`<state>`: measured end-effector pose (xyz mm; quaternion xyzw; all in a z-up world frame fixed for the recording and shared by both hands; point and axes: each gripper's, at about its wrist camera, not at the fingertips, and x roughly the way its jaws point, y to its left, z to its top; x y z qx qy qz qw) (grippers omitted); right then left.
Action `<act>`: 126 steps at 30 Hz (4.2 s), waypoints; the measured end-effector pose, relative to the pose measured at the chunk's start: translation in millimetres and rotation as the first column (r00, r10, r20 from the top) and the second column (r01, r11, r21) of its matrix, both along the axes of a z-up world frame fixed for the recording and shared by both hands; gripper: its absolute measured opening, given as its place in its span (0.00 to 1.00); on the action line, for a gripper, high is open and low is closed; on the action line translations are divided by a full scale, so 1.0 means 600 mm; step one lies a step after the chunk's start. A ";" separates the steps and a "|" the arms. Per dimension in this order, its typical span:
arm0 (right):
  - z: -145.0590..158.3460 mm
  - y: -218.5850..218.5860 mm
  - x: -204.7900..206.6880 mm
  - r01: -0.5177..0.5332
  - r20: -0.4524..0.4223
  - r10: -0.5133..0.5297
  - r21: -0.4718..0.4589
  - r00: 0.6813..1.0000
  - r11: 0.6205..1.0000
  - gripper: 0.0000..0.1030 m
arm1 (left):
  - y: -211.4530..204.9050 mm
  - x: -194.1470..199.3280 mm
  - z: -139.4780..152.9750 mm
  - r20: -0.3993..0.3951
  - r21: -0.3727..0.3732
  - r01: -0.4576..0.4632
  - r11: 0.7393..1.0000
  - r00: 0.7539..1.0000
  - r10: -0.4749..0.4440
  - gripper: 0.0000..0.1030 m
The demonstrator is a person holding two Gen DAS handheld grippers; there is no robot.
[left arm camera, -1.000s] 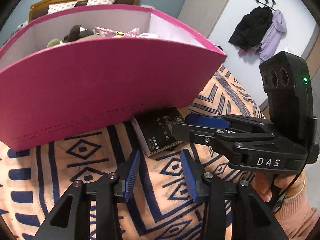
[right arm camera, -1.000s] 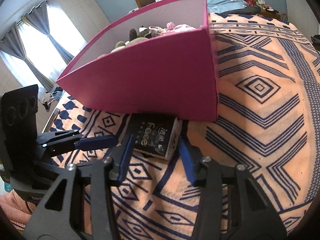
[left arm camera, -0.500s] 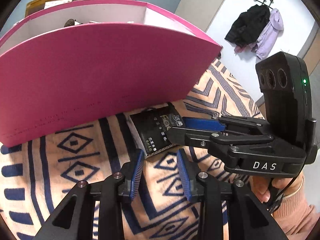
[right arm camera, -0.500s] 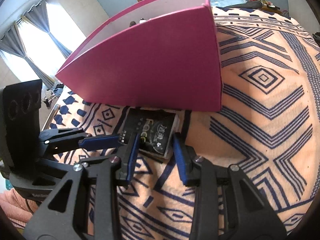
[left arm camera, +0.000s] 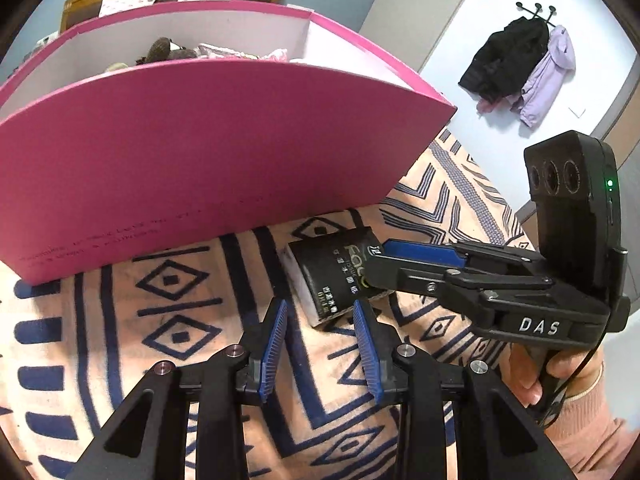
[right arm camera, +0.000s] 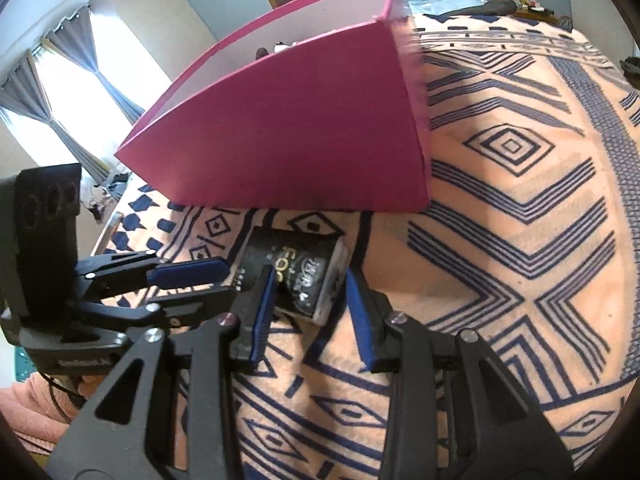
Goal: Organize objects
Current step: 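Close the left gripper on the black tissue pack and lift it, then carry the black tissue pack over the magenta box with the left gripper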
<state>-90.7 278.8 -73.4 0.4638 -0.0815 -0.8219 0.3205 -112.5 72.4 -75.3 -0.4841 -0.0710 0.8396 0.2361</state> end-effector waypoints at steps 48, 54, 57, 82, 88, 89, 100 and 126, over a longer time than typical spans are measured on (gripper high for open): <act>0.072 0.004 0.058 -0.006 -0.152 0.007 0.005 0.988 1.000 0.34 | 0.020 0.060 0.090 -0.162 -0.014 0.052 0.999 0.985 -0.054 0.28; 0.102 0.003 0.057 -0.006 -0.197 0.007 0.006 0.980 1.000 0.34 | 0.017 0.055 0.116 -0.196 -0.009 0.052 0.999 0.979 -0.053 0.28; 0.116 0.001 0.055 -0.006 -0.220 0.007 0.006 0.975 1.000 0.34 | 0.016 0.051 0.128 -0.212 -0.007 0.050 0.999 0.976 -0.050 0.28; 0.180 0.001 0.017 0.013 -0.295 -0.017 -0.018 0.955 1.000 0.34 | 0.021 0.006 0.182 -0.297 -0.028 0.024 0.999 0.954 -0.031 0.28; 0.183 -0.001 0.001 0.012 -0.286 -0.019 -0.027 0.958 1.000 0.34 | 0.018 -0.009 0.182 -0.294 -0.031 0.007 1.000 0.956 -0.015 0.28; 0.184 -0.001 0.000 0.011 -0.286 -0.018 -0.029 0.958 1.000 0.34 | 0.017 -0.012 0.182 -0.294 -0.031 0.005 1.000 0.956 -0.014 0.28; 0.185 -0.008 -0.024 0.017 -0.275 -0.027 -0.037 0.961 0.999 0.34 | 0.015 -0.033 0.178 -0.287 -0.040 -0.014 0.999 0.958 0.002 0.28; 0.162 -0.011 -0.071 0.056 -0.227 -0.058 -0.015 0.972 0.998 0.34 | 0.021 -0.084 0.156 -0.225 -0.035 -0.013 0.999 0.974 0.005 0.28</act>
